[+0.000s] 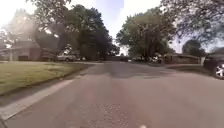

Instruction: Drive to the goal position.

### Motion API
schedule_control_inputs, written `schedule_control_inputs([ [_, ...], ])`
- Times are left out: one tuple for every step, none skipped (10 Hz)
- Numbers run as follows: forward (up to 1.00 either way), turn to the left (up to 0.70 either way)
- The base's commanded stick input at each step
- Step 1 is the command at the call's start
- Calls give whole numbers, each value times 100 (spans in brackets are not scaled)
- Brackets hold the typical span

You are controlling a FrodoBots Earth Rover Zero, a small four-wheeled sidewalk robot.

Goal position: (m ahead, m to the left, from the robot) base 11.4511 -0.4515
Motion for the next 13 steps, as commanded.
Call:
schedule_control_inputs([
  [100, 32],
  [100, 40],
  [100, 2],
  [100, 1],
  [100, 0],
  [100, 0],
  [100, 0],
  [100, 0],
  [100, 0],
  [100, 0],
  [100, 0],
  [100, 0],
  [100, 0],
])
